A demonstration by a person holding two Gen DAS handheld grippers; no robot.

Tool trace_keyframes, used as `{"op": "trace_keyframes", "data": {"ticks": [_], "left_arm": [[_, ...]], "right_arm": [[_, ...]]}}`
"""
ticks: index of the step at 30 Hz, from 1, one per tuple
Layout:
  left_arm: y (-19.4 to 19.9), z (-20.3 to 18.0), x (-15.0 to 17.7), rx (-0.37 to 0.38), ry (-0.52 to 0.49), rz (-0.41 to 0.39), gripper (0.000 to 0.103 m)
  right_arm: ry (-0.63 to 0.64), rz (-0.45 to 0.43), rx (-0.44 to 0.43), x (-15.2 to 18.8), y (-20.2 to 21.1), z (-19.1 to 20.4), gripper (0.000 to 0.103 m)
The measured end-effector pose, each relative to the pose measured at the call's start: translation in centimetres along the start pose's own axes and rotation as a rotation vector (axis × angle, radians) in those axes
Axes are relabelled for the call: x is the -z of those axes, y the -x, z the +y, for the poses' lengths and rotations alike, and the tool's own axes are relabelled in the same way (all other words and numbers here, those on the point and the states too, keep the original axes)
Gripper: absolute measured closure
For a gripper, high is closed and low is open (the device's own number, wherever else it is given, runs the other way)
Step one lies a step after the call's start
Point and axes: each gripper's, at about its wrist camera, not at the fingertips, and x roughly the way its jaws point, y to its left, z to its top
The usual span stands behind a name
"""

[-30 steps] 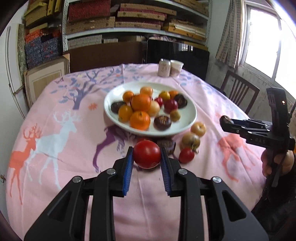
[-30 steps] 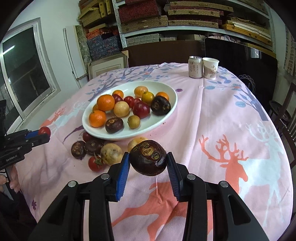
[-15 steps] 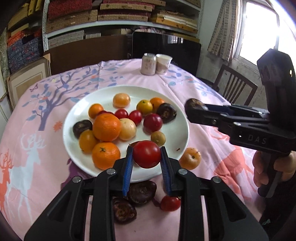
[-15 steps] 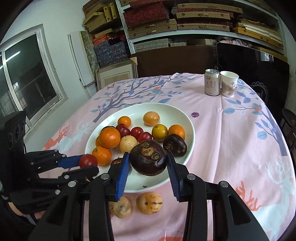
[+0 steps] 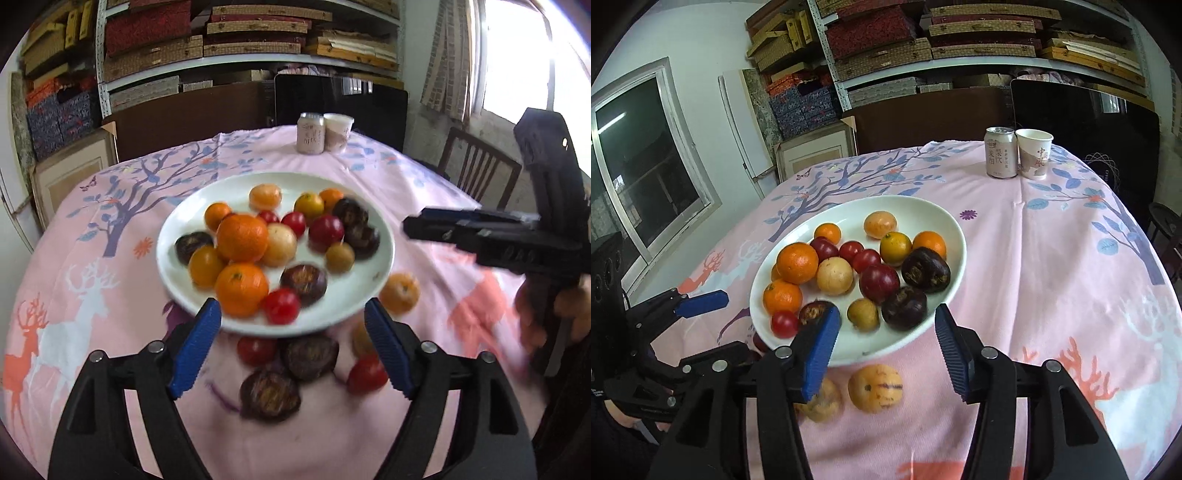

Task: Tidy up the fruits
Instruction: 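Carry the tomato and dark brown fruit onto the plate and open both tools, then grasp a dark brown fruit with the left tool while the right grasps a pale yellow apple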

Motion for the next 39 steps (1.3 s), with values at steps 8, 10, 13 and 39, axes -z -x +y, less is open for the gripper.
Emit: {"op": "trace_keyframes", "data": {"ticks": [8, 10, 13, 39], "left_arm": [[-0.3, 1.4, 4.6, -0.014, 0.006, 0.118, 0.025], [-0.7, 1.3, 4.6, -0.031, -0.003, 0.133, 0.025], [-1.7, 1.0, 4.5, -0.052, -0.011, 0.159, 0.025], [0.0, 3.0, 3.8, 0.089, 0.123, 0.040, 0.060]], "right_arm": [[-0.061, 0.064, -0.001, 4.6, 0.3, -1.4, 0.047], [-0.075, 0.049, -0.002, 4.8, 0.6, -1.5, 0.046], [-0.070, 0.046, 0.011, 4.9, 0.7, -1.4, 0.043], [0.039, 0.196, 0.070, 4.4, -2.9, 1.3, 0.051]]}}
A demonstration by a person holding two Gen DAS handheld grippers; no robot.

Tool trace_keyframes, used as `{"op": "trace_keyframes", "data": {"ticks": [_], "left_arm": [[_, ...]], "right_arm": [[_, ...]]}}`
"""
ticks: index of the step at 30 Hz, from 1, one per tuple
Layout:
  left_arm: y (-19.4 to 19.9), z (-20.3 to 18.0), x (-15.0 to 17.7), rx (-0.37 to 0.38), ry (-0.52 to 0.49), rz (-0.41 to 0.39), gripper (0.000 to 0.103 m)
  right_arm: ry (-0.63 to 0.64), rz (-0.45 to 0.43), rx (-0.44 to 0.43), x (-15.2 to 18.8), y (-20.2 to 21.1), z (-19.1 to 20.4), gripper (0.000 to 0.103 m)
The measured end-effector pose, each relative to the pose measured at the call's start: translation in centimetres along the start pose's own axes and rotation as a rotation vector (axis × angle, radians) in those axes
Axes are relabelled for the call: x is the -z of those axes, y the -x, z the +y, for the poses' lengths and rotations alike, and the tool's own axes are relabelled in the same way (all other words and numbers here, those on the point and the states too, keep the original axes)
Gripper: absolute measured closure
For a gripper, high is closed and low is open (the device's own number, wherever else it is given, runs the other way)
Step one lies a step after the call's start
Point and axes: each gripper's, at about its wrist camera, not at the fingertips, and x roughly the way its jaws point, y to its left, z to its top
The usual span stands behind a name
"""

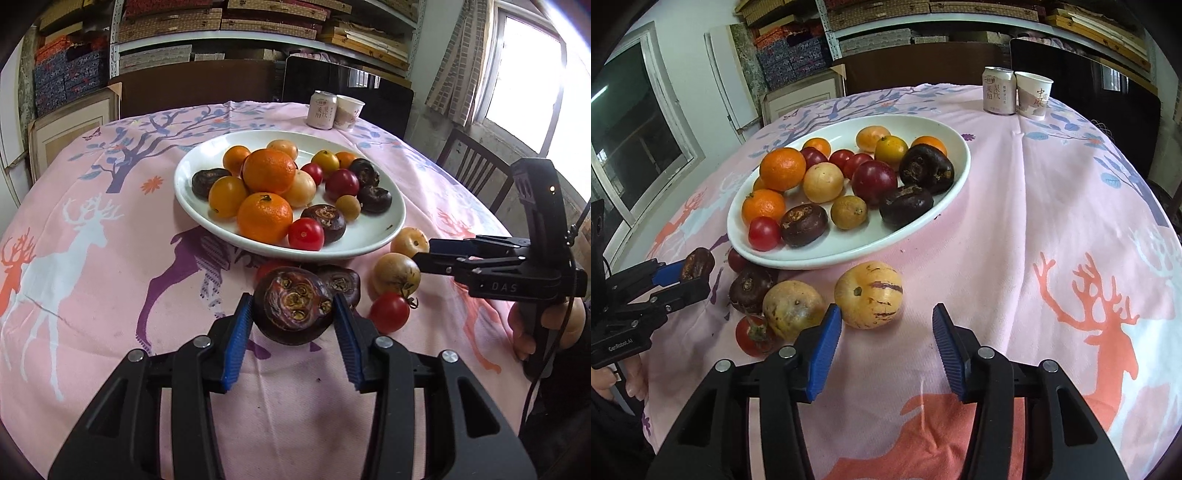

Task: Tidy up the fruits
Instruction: 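Grasp a dark brown fruit with the left tool while the right grasps a pale yellow apple, then carry the dark fruit and pale yellow apple onto the plate and open both tools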

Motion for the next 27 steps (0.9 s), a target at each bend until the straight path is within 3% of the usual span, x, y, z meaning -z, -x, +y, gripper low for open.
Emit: {"op": "trace_keyframes", "data": {"ticks": [6, 12, 14, 27], "left_arm": [[0.0, 0.2, 0.1, 0.002, 0.007, -0.001, 0.060], [0.0, 0.3, 0.1, 0.003, 0.009, 0.002, 0.060], [-0.1, 0.3, 0.2, 0.003, 0.010, 0.008, 0.060], [0.2, 0.3, 0.1, 0.005, 0.008, -0.012, 0.060]], "right_arm": [[0.086, 0.000, 0.050, -0.9, -0.8, 2.0, 0.051], [0.045, 0.003, 0.019, -1.2, -1.5, 1.5, 0.054], [0.023, 0.008, 0.022, -1.2, -1.5, 0.9, 0.062], [-0.061, -0.049, -0.031, 0.4, 1.1, -0.5, 0.062]]}}
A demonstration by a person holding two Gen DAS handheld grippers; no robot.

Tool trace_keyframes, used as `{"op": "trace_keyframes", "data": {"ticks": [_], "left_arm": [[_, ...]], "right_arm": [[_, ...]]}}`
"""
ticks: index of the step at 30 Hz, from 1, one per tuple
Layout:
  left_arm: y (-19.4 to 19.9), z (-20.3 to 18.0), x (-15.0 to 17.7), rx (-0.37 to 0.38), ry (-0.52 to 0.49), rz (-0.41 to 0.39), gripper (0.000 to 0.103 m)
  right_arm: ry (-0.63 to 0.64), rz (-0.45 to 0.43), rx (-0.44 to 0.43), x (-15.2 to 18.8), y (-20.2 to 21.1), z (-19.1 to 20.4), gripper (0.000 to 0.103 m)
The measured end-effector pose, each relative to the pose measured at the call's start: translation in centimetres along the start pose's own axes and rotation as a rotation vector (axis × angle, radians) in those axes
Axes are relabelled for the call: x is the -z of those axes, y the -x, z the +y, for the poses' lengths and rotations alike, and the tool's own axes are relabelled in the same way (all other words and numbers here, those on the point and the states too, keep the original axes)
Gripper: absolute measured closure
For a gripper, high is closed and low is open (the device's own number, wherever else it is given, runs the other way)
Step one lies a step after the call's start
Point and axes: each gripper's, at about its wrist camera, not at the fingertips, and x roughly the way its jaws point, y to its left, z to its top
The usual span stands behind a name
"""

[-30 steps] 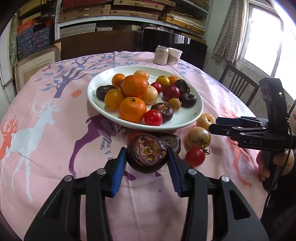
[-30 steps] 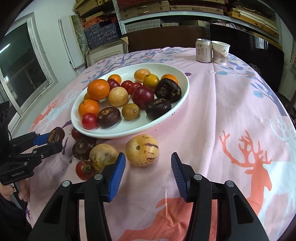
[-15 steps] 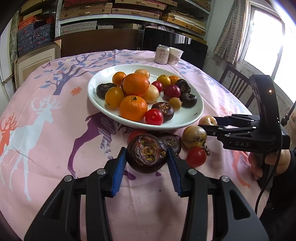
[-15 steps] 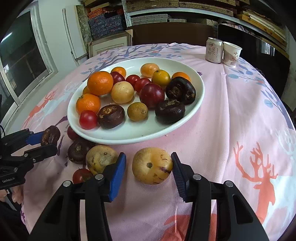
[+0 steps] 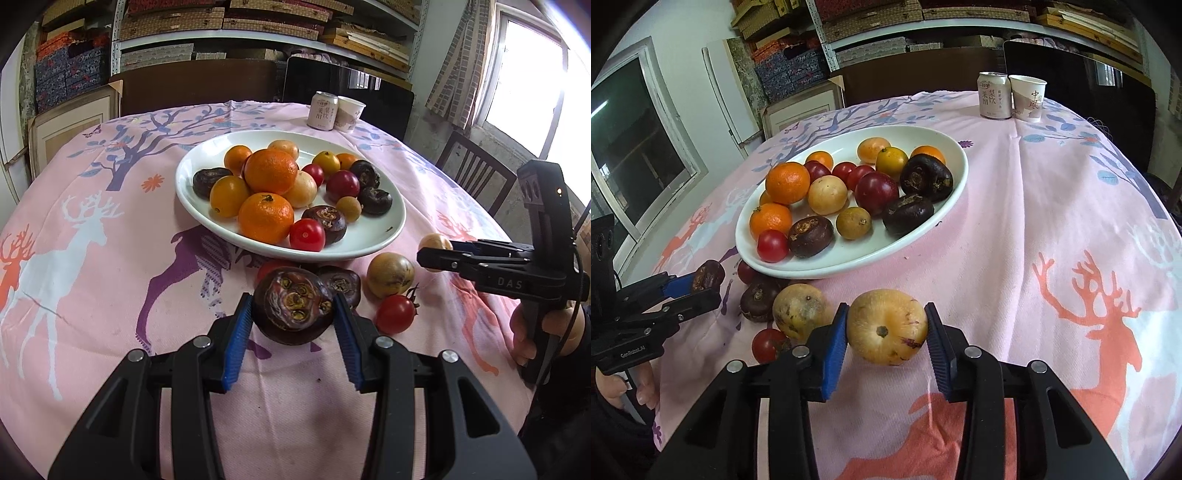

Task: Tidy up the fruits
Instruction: 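Carry the dark fruit and pale yellow apple onto the plate and open both tools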

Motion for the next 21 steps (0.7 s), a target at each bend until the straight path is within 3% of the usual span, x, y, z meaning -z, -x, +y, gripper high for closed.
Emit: {"op": "trace_keyframes", "data": {"ticks": [12, 21], "left_arm": [[1.7, -0.9, -0.8, -0.017, -0.034, -0.065, 0.060], [0.5, -3.9, -7.0, -0.025, -0.114, -0.111, 0.060]], "right_arm": [[-0.018, -0.091, -0.029, 0.4, 4.4, -1.3, 0.062], [-0.063, -0.241, -0.076, -5.7, 5.8, -1.0, 0.062]]}}
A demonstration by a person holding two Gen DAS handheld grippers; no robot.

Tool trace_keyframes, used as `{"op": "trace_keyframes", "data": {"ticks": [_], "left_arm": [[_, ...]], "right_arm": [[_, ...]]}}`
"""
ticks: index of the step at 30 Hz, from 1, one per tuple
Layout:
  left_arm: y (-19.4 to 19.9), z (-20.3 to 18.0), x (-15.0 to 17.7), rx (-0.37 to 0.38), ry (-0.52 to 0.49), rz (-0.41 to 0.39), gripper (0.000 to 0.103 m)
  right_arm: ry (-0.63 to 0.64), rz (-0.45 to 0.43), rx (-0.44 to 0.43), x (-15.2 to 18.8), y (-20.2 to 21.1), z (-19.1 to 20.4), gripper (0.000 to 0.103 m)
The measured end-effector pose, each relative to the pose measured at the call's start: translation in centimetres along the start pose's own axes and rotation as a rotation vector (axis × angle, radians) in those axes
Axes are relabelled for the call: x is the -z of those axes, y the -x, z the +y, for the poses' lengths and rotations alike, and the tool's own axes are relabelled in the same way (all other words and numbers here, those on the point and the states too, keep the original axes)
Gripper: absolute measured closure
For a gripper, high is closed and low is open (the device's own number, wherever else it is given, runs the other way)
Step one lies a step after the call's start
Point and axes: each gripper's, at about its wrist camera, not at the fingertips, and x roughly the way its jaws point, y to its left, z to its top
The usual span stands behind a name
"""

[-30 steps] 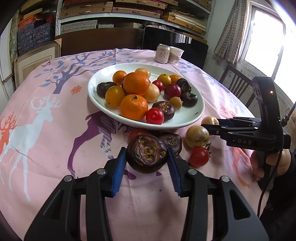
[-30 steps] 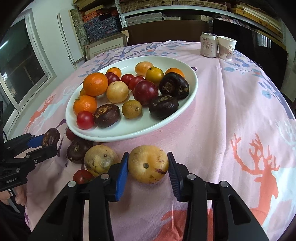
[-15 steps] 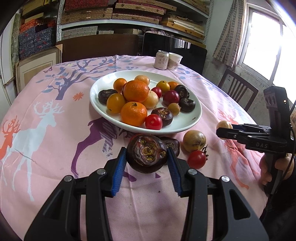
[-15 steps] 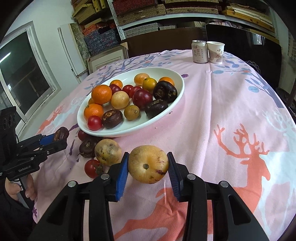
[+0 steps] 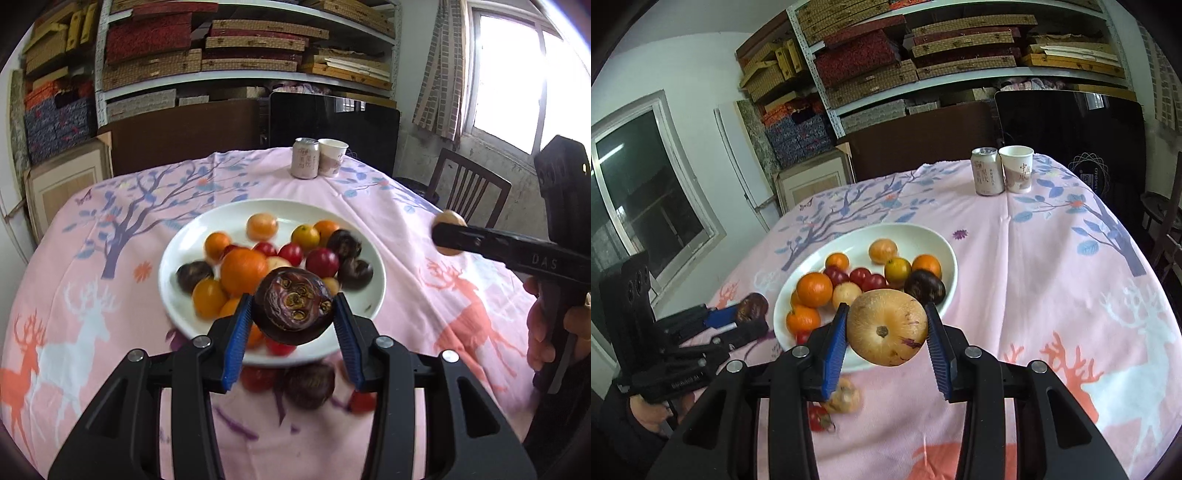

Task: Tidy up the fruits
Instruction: 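Carry the dark fruit and pale yellow apple onto the plate and open both tools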

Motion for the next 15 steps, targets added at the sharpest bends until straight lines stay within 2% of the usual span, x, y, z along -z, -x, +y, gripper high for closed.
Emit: {"op": "trace_keyframes", "data": {"ticks": [4, 6, 13, 15], "left_arm": [[-3.4, -1.5, -1.4, 0.013, -0.024, 0.022, 0.060], [-5.2, -1.2, -1.5, 0.020, -0.004, 0.045, 0.060], [-7.9, -0.3, -1.0, 0.018, 0.029, 0.093, 0.057], [-7.8, 0.1, -1.0, 0.022, 0.042, 0.088, 0.053]], "right_arm": [[0.022, -0.028, 0.004, -2.4, -3.1, 0.7, 0.062], [0.030, -0.031, 0.003, -3.3, -5.0, 0.7, 0.062], [0.037, 0.049, -0.020, -3.9, -10.9, 1.1, 0.061], [0.039, 0.058, -0.034, -3.7, -11.5, 1.2, 0.050]]}}
